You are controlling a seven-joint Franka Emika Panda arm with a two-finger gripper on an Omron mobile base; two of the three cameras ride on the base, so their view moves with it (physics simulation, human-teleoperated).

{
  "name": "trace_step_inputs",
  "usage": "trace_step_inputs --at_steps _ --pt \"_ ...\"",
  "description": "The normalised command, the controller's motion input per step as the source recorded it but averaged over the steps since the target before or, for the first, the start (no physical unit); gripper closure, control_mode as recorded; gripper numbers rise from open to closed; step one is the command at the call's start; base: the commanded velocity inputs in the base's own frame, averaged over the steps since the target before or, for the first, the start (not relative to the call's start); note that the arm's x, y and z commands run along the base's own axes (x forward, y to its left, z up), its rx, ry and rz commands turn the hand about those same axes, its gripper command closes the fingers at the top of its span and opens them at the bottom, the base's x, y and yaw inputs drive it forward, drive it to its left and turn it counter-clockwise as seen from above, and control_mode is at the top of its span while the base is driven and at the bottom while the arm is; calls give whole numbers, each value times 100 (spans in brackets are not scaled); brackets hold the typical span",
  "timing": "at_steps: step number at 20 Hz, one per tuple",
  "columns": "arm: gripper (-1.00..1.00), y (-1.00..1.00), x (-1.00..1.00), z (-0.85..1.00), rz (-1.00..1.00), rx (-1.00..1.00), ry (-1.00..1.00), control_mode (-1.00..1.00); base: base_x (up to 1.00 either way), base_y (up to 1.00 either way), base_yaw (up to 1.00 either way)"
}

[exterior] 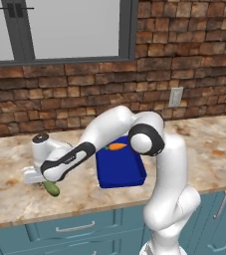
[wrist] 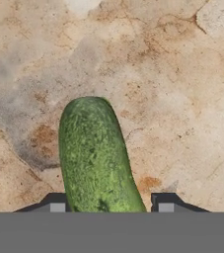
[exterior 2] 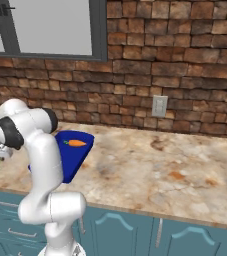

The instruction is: Place the two vegetables and bowl onto the tray for setting up a vegetable dip station.

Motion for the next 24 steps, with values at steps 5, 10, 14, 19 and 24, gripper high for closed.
trace_step_inputs --at_steps 5,10,14,19,24 --pt "100 -2 8 39 10 0 0 -100 0 0 0" --pt "100 -6 1 61 9 0 0 -100 0 0 0" --pt "100 -19 0 55 10 0 0 -100 0 0 0" --pt "100 -26 0 54 10 0 0 -100 0 0 0" --pt "100 -35 0 44 11 0 0 -100 0 0 0"
